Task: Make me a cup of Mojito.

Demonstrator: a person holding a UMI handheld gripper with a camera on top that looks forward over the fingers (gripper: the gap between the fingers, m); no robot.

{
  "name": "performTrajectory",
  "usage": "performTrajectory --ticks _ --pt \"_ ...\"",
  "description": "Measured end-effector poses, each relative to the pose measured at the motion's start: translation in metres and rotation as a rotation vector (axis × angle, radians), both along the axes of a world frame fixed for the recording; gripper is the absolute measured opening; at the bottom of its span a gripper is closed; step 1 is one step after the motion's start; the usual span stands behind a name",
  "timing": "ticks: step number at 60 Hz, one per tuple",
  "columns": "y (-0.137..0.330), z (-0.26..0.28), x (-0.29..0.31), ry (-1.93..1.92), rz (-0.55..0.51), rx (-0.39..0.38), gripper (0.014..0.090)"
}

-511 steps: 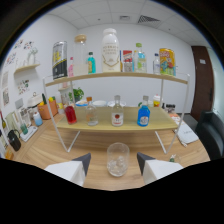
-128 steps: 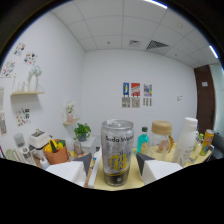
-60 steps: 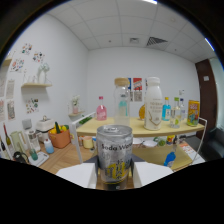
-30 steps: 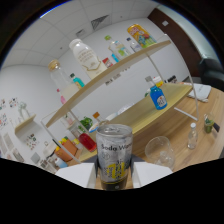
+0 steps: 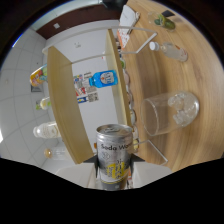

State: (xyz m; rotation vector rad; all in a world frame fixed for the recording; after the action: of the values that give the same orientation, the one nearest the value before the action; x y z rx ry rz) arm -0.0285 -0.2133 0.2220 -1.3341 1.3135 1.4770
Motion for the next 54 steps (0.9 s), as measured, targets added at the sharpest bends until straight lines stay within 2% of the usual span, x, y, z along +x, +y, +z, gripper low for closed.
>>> performTrajectory --ticks 18,30,40,54 --pt "0.008 0.005 0.021 0.544 -0.116 0.02 0.0497" --pt "0.008 0.005 0.02 0.477 -0.1 0.017 0.0498" --pt "0.005 0.016 0.017 0.086 -0.043 0.039 0.0498" --pt "0.007 0.05 0.001 -0.769 0.003 0.184 0.0502"
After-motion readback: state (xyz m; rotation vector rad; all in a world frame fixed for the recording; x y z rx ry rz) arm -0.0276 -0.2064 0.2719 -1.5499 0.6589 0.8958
